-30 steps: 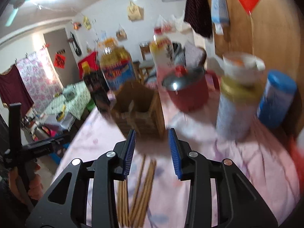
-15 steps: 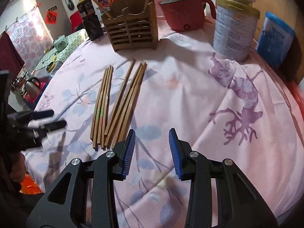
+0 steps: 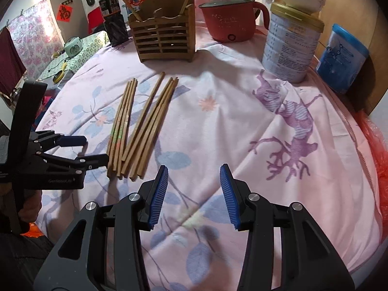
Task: Organize utensils
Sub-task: 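Move both grippers back down to the remaining chopsticks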
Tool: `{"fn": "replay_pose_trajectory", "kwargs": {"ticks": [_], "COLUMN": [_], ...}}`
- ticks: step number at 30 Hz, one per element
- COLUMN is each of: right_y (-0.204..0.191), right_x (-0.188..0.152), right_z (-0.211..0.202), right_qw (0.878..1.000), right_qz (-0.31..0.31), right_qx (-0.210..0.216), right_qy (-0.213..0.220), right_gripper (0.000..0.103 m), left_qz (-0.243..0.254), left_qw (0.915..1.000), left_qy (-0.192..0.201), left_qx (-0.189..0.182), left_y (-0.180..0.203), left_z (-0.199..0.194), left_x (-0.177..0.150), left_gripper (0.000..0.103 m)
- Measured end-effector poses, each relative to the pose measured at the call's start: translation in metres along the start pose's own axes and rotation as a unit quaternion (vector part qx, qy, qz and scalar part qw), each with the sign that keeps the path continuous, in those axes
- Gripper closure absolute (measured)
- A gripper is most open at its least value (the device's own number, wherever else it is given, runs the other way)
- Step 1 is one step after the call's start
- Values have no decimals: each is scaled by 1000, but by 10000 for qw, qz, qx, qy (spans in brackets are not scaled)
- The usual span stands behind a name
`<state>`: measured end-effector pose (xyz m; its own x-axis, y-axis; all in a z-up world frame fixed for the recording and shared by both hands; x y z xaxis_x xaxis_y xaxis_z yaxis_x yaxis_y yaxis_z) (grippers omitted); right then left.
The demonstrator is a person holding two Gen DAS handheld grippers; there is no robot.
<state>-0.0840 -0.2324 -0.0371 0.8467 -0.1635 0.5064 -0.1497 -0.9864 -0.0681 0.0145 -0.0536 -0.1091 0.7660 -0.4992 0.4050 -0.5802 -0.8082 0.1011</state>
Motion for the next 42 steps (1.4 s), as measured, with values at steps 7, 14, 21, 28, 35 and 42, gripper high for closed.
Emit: {"fn": "replay_pose_trajectory", "kwargs": {"ticks": [7,14,21,28,35,42], "right_y": [-2,-31,-57,-53,-14,-22], "right_x": [5,4,-6,-11,0,-2], "right_z": [6,29,52,65,55,62], "right_qw": [9999,9956,9897,9922,9961,9952], "right_qz": [-50,-455,-906,-883,33,-169], "right_qx": [90,711,842,621,716,745], "right_qy": [-39,-404,-723,-616,-519,-606], "right_gripper": [57,58,64,73,79,77], "left_qz": [-563,-756,-721,-518,-521,-516], "left_qw": [9972,9953,9952,9952,9953,9956], "left_qy": [30,90,197,205,196,180], "left_qx": [490,592,635,802,795,761], "left_y": [-40,-56,-55,-49,-50,-48], "left_z": [-4,-15,-14,-12,-12,-11], "left_x": [-9,-25,-28,-31,-30,-28], "left_gripper": [10,9,5,4,4,5]}}
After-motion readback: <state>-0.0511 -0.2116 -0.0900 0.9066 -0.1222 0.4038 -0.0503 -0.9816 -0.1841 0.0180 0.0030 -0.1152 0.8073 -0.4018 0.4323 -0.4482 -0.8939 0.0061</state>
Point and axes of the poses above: each gripper's, at about its wrist camera, not at the fingertips, and z roughly the way its jaws point, y to its right, x to its top, the point moved 1 cm from there along z, roughly the way its jaws point, and after that the axes turned 4 degrees about z, right-handed, at the moved point
